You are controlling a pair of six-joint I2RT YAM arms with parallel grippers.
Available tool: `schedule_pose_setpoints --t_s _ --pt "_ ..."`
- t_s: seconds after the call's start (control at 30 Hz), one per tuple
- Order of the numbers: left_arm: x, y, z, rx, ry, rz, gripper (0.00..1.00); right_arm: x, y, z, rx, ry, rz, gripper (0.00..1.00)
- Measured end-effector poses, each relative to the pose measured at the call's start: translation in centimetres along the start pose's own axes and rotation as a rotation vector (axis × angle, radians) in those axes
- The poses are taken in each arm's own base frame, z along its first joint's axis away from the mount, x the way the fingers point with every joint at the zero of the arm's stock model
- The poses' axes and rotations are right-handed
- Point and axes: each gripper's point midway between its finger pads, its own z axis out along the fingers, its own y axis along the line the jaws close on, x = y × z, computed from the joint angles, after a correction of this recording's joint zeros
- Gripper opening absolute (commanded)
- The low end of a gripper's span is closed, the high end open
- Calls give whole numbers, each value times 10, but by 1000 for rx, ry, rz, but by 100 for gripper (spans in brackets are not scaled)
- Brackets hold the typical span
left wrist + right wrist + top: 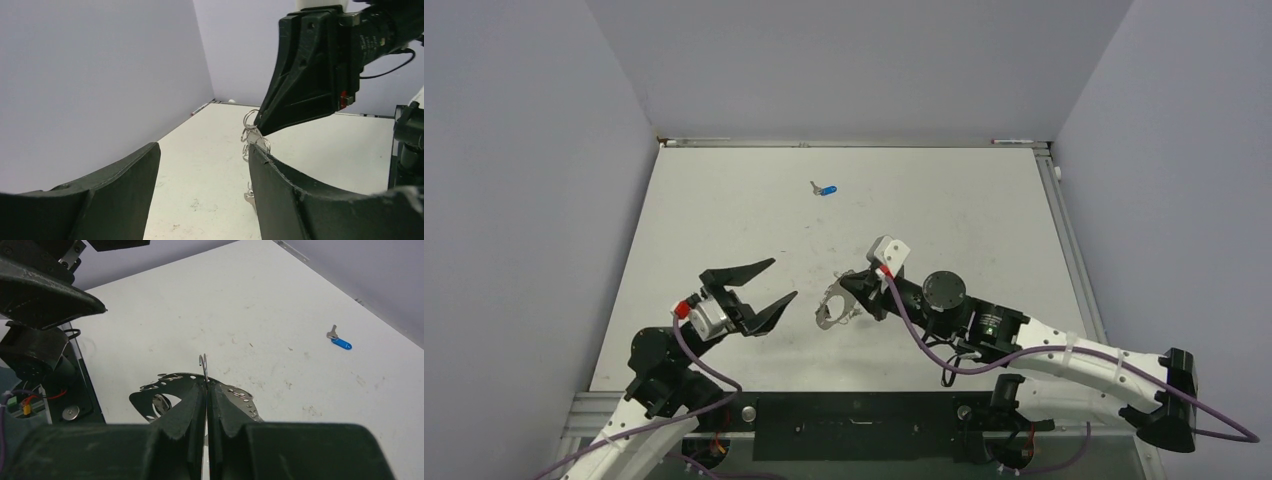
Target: Put the keys on the keyring
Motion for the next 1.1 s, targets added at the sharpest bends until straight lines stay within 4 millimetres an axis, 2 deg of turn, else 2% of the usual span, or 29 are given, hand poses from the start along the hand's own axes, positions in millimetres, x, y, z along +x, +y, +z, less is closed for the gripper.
schedule_pose_setpoints --t_s 0.2,0.3,0.43,0.53,0.67,0.73,0.8,0.83,0.9,1.03,1.1 --pt "5 15 2 -95 19 -65 60 -3 -22 -17 122 3 14 5" --pt "6 22 9 -129 51 -123 59 -6 -37 -28 200 -6 23 5" --pt "2 40 32 -198 159 -221 60 -7 -57 -44 314 -6 40 5" --pt "-1 61 52 -285 263 -287 62 -2 -70 -53 393 17 41 5" --pt "21 92 64 -456 424 -357 72 6 -83 -62 470 62 41 5" --pt "44 103 65 -528 523 -388 81 8 -87 -65 491 74 40 5" --pt "68 105 62 -570 609 -419 99 10 -89 -68 505 80 45 5" --pt "80 104 59 -580 651 -440 97 10 -89 -70 510 80 51 5" --pt "88 98 53 -575 687 -466 96 10 -91 -75 519 80 58 5" --pt "65 86 42 -515 589 -484 96 4 -94 -85 535 56 76 5" --pt "53 86 40 -511 561 -483 96 1 -95 -89 541 39 88 5"
